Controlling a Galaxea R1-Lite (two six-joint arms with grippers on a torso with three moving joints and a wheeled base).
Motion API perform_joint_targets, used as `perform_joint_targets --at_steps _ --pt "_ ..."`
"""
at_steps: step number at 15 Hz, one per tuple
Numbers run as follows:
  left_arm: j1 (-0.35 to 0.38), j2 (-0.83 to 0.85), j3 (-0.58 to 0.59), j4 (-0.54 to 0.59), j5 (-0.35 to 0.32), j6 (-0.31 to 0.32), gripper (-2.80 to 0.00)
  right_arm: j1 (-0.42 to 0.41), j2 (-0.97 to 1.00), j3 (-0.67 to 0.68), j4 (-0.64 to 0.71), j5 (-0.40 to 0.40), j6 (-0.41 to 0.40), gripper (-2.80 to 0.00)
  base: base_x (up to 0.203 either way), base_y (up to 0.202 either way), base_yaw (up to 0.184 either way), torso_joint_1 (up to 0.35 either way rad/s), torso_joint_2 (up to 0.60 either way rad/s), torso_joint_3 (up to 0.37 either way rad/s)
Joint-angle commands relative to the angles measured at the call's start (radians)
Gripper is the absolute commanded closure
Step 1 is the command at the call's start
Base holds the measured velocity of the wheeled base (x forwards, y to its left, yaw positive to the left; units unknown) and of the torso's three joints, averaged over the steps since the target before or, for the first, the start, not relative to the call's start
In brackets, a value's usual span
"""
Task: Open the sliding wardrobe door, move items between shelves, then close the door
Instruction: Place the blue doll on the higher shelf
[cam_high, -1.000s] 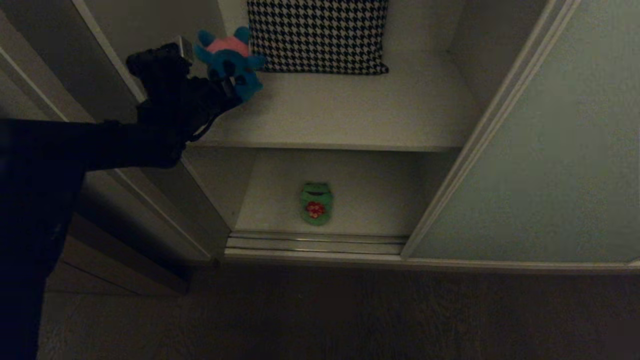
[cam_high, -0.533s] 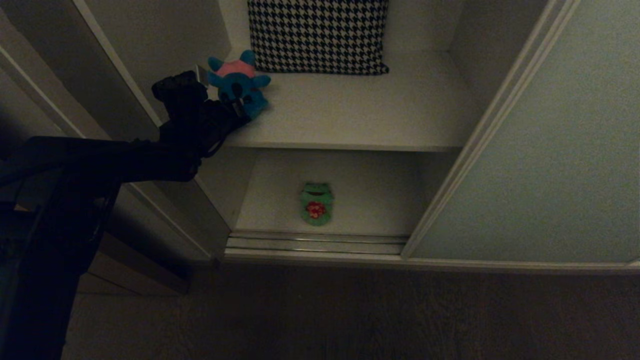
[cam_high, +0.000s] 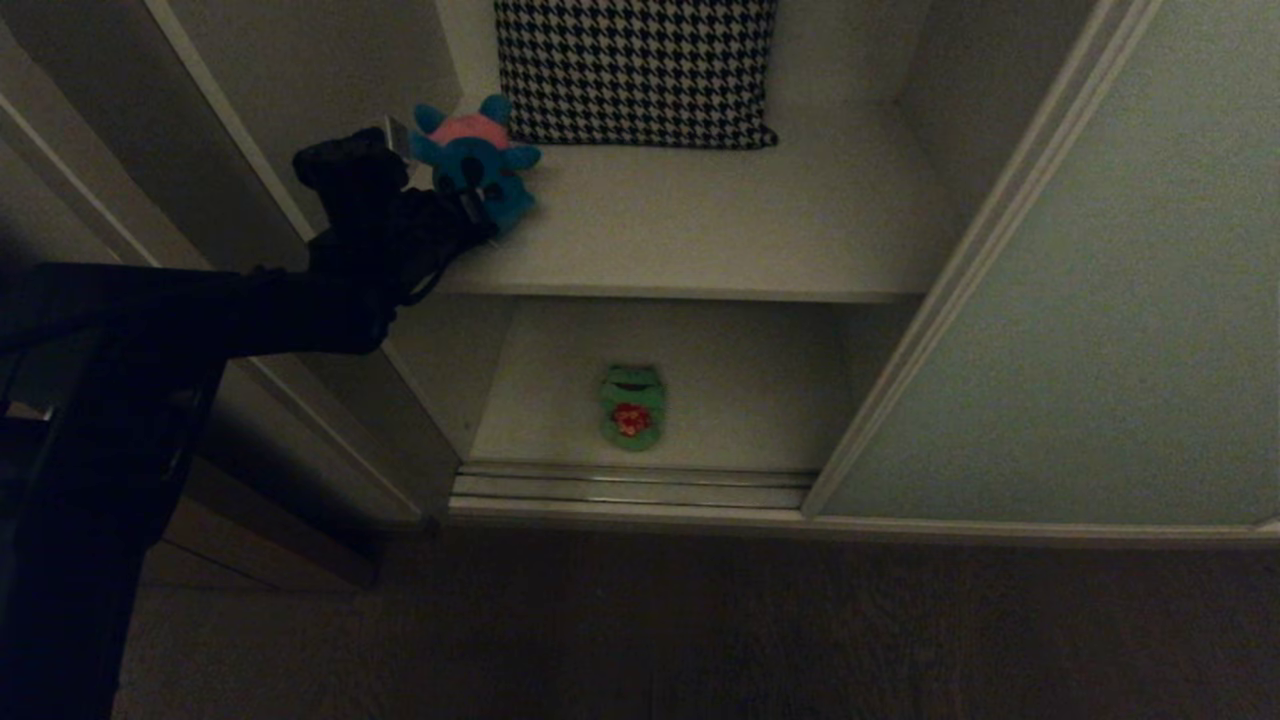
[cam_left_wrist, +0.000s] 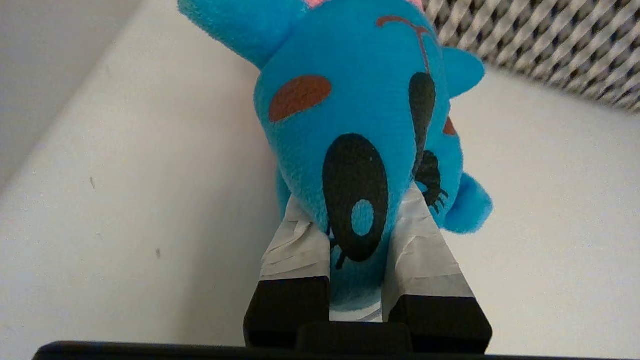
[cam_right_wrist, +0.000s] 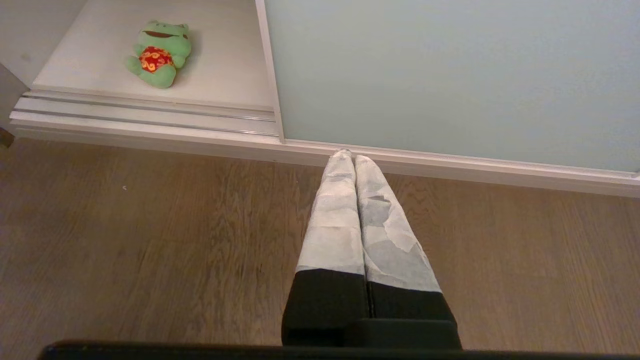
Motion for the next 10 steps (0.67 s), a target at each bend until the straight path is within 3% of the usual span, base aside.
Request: perform_joint_targets --at_steps 1,4,5,10 --pt "0.0 -0.048 -0.002 -0.009 -0.001 -0.003 0.0 0.0 -0.003 0.0 -0.001 0.0 0.0 0.0 0.0 0.0 0.0 0.0 0.0 0.0" --pt "-0.001 -0.046 -0.002 -0.002 0.001 0.011 0.0 0.0 -0.003 0.0 -0.001 0.0 0.0 0.0 0.0 0.0 0.0 0.0 0.0 0.0" --pt "0.0 -0.043 -0.002 -0.001 0.002 0.016 -2.8 0.0 -0.003 0.0 -0.001 0.0 0.0 0.0 0.0 0.0 0.0 0.0 0.0 0.0" --pt "0.002 -0.023 -0.003 -0.01 -0.015 0.015 -2.8 0.0 -0.003 0.0 -0.001 0.0 0.0 0.0 0.0 0.0 0.0 0.0 0.0 0.0"
